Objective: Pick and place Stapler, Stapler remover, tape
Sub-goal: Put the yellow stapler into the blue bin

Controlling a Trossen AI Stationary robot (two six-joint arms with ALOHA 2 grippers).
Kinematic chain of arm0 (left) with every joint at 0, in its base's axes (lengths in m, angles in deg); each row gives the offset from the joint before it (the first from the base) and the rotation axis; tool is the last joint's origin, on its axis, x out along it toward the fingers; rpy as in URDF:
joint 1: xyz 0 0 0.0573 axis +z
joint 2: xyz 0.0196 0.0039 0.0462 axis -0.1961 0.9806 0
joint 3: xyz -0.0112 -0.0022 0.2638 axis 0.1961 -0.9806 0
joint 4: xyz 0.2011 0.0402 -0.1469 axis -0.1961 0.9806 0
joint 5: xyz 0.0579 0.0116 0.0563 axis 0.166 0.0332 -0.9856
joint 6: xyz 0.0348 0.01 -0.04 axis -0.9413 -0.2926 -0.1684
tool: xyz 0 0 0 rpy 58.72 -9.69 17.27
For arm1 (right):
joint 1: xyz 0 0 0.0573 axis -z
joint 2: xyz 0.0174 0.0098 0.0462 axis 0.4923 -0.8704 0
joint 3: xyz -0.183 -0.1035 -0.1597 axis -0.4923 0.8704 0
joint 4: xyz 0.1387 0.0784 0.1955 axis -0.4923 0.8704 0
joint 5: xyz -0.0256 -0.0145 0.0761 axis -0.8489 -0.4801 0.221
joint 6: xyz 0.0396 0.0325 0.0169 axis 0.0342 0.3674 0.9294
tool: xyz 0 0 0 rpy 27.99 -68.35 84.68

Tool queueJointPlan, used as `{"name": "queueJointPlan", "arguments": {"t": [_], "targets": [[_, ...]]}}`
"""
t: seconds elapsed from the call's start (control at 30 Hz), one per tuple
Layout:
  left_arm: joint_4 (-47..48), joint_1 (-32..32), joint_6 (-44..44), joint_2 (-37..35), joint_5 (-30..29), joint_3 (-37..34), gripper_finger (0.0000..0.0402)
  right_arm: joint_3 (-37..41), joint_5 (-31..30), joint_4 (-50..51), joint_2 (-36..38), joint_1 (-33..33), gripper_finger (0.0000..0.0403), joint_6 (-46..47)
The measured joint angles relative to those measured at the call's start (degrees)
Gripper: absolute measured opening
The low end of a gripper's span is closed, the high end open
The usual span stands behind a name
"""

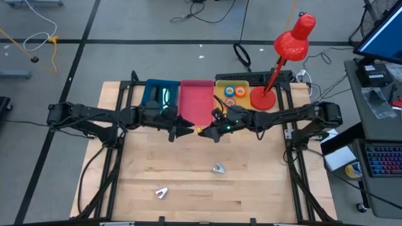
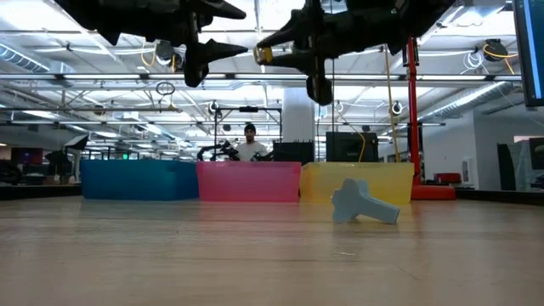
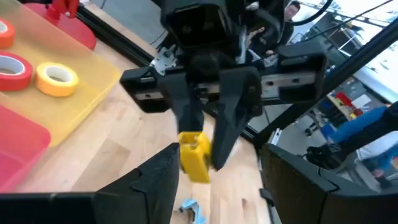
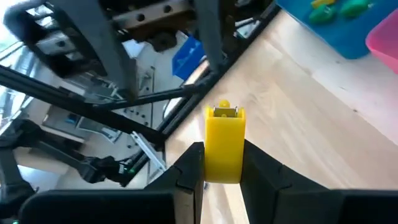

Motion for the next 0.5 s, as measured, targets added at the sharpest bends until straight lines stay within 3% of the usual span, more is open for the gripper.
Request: {"name": "queueJointPlan", "arguments": {"t": [0.5], "targets": [[-0.9, 0.6, 1.5, 0.6, -0.1, 0.0, 0.0223, 0.0, -0.2, -2.4, 0.2, 0.2, 0.0065, 3.9]]}}
